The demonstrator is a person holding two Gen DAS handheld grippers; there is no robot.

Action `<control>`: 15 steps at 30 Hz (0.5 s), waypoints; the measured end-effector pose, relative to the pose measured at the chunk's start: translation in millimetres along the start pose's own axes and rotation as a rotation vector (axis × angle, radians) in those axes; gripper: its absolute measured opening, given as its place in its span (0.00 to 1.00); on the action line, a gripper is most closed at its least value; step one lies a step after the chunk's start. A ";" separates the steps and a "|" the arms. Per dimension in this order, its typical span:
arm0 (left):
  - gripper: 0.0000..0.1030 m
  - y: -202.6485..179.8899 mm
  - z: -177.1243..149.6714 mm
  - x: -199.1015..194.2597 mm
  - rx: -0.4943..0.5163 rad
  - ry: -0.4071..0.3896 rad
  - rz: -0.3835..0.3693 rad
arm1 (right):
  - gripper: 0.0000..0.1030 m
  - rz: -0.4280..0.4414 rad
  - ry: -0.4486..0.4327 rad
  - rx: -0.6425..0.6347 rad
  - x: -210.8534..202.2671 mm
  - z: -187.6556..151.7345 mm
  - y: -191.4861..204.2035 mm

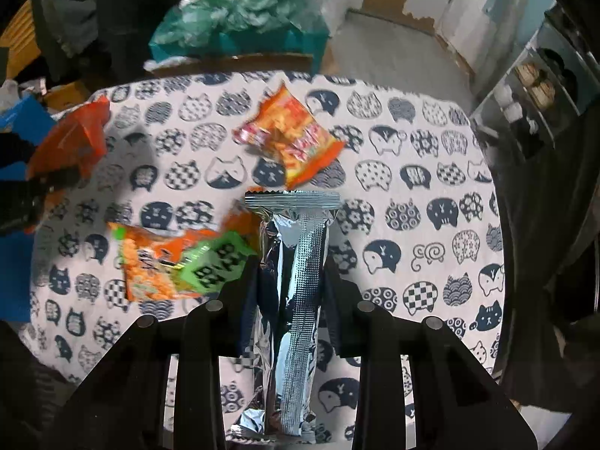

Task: Organize snacks
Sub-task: 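Carry both held snacks over the cardboard box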

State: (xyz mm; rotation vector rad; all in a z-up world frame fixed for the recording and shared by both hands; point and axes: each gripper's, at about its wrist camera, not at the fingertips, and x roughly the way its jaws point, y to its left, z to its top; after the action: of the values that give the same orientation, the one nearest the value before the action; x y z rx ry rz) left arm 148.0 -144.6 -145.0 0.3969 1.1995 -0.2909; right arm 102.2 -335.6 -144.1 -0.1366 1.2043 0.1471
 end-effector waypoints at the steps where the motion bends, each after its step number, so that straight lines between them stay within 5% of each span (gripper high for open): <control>1: 0.37 -0.5 -3.2 -6.0 -0.007 -0.006 0.002 | 0.29 0.003 -0.007 -0.005 -2.2 0.2 2.4; 15: 0.37 19.1 -54.7 -76.9 -0.075 -0.100 0.089 | 0.29 0.086 -0.094 -0.080 -45.8 12.9 56.2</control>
State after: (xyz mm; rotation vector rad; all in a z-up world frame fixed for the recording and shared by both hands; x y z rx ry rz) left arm 84.1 -102.4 -86.8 0.3647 1.0885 -0.1863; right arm 87.5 -279.9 -98.2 -0.1466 1.1114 0.2744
